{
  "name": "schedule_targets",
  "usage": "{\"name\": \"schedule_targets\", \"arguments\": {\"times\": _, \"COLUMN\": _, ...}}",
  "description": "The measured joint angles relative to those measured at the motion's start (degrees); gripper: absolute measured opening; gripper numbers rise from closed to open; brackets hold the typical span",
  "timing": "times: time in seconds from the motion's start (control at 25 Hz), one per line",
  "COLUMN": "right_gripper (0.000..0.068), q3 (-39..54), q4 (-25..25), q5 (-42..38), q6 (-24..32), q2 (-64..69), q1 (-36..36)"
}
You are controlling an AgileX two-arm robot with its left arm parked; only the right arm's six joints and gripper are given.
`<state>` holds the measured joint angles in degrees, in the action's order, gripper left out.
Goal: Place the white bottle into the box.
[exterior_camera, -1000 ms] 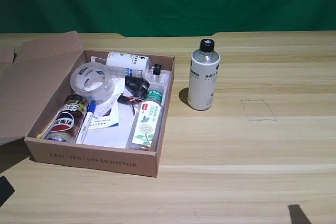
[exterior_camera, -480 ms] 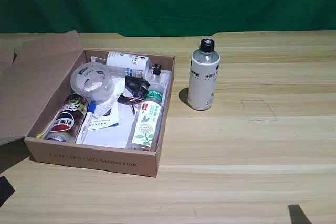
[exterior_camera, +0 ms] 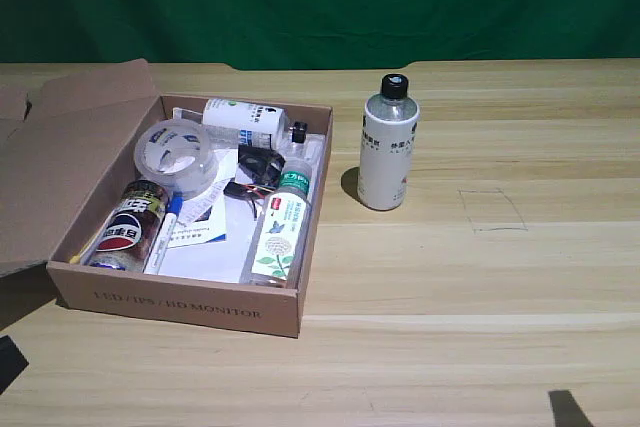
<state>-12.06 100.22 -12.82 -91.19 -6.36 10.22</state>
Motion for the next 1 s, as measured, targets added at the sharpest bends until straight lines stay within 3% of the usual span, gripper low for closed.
{"name": "schedule_targets", "arguments": {"times": 1.0, "right_gripper": 0.0004, "q3": 0.0, "q4": 0.0, "q5": 0.1, "q6": 0.2, "q2": 0.0, "q1": 0.0}}
